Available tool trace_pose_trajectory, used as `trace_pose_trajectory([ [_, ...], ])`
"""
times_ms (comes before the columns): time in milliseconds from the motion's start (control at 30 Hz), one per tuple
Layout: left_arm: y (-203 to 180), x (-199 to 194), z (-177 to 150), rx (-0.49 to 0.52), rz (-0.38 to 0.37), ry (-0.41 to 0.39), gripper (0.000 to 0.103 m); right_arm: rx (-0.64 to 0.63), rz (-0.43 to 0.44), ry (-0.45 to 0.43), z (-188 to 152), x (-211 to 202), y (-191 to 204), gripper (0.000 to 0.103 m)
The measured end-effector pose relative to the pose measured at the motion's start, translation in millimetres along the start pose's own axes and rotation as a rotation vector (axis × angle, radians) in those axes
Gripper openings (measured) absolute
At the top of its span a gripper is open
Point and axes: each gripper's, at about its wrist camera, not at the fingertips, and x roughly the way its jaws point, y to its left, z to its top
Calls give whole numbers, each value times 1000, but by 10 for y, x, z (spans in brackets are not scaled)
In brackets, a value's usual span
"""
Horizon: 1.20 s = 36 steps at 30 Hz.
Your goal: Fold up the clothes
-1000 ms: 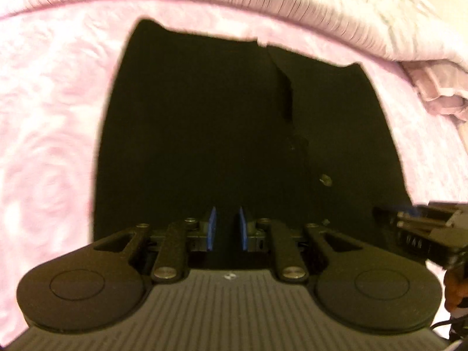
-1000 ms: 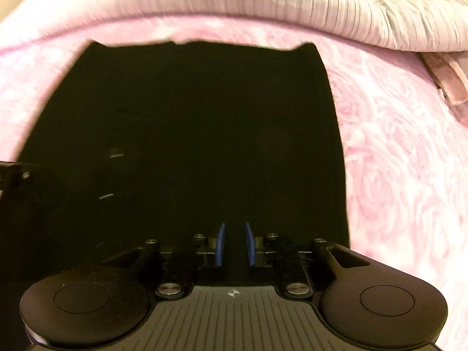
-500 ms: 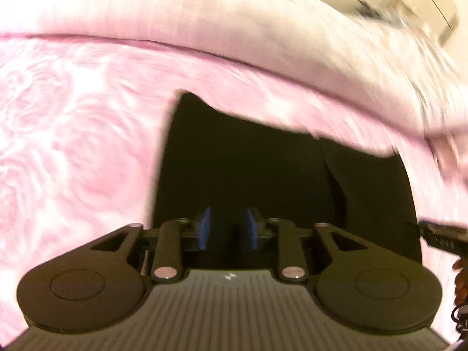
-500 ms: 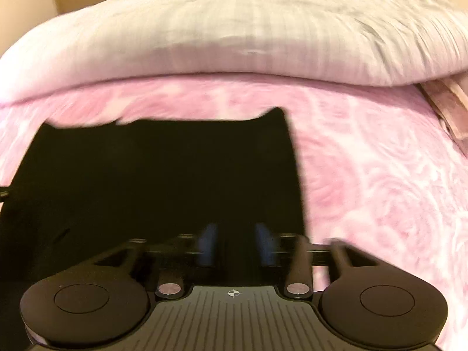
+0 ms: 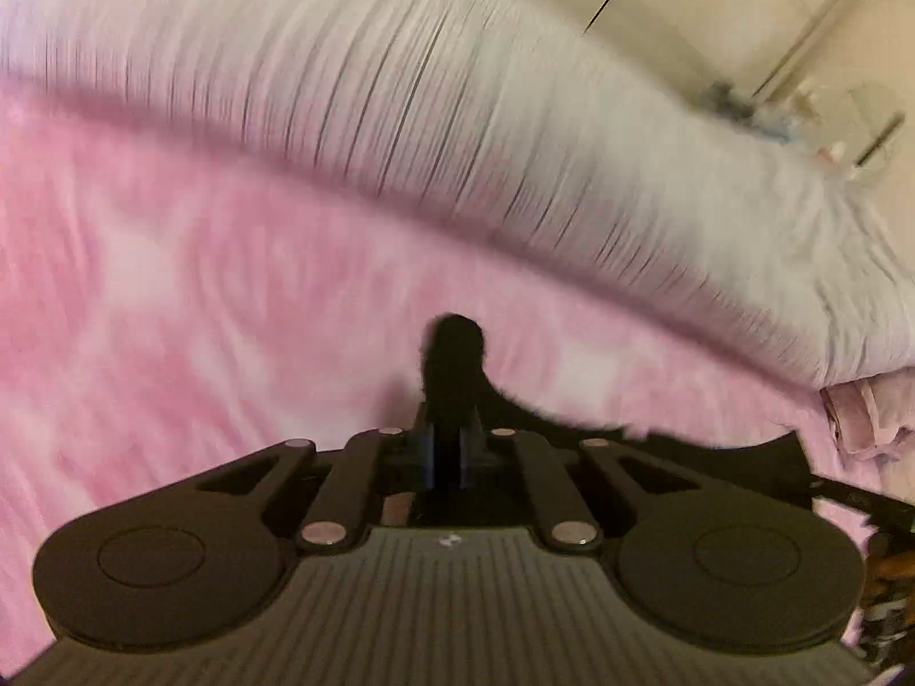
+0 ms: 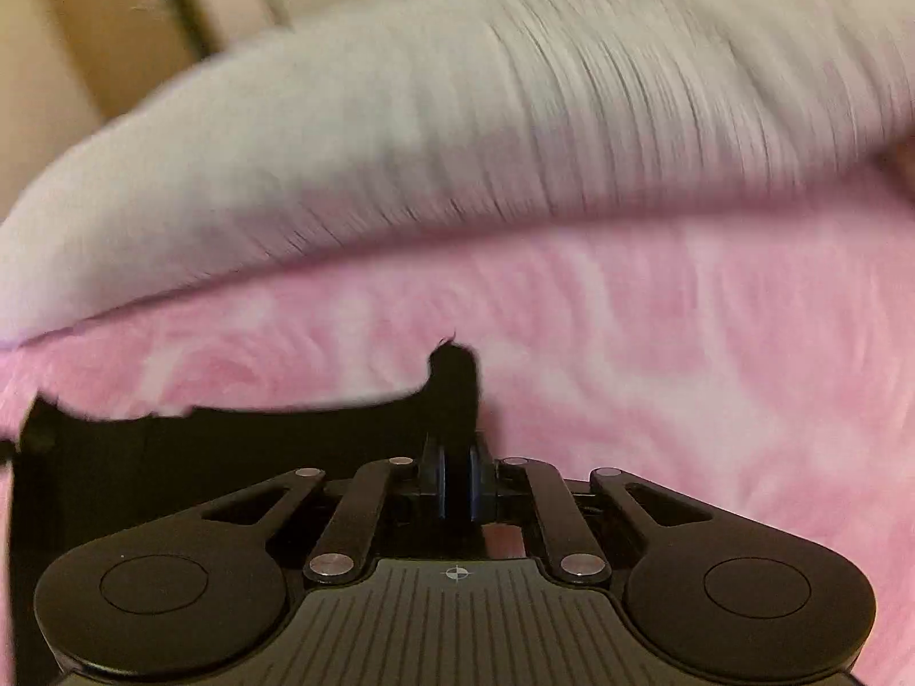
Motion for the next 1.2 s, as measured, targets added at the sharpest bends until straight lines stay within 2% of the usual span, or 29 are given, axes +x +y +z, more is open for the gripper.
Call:
trace_pose_trajectory([
  [67, -76, -182, 20, 72, 6, -109, 5, -13, 13, -104, -4, -239, -30, 6],
  [100, -87, -185, -3, 96, 23, -132, 5, -17, 0, -126, -10, -269, -59, 6],
  [167, -53, 54, -73, 95, 76, -72, 8, 2, -54, -82, -54, -121, -136, 6],
  [200, -74, 161, -105, 115, 106, -50, 8, 39, -76, -11, -91, 43, -196, 6],
  [233, -107, 261, -136, 140, 137, -31, 9, 65, -89, 23, -109, 129, -225, 7],
  [300, -171, 461, -197, 190, 199, 7, 13, 104, -106, 51, -124, 218, -251, 10],
  [333, -191, 438, -171, 189, 215, -7, 15, 123, -115, 66, -132, 262, -263, 16],
  [367, -207, 383, -131, 181, 227, -30, 18, 116, -138, 70, -120, 240, -247, 33],
  [433, -241, 273, -50, 165, 250, -76, 18, 76, -203, 50, -86, 124, -199, 50],
  [500, -268, 168, 30, 146, 275, -111, 19, 31, -274, 0, -67, -24, -153, 51],
  [533, -291, 115, 79, 136, 271, -108, 18, 9, -300, -17, -62, -98, -115, 51],
  [600, -378, -35, 15, 126, 182, -59, 15, -32, -209, -18, -129, -299, -15, 51],
  [667, -518, -198, -163, 122, 64, 19, 9, -98, -122, 42, -266, -412, 140, 51],
  [800, -677, -99, -450, 140, 27, 67, 8, -265, -72, 194, -765, -485, 559, 51],
  [933, -828, 25, -733, 160, 1, 108, 8, -372, -110, 248, -1240, -391, 812, 51],
  [1033, -942, 117, -945, 174, -18, 139, 2, -387, -153, 178, -1227, -205, 800, 51],
  [1067, -980, 148, -1016, 179, -25, 149, 2, -349, -153, 165, -1153, -124, 758, 52],
  [1200, -910, 387, -597, 134, 30, 78, 4, -182, -157, 152, -750, 97, 660, 52],
])
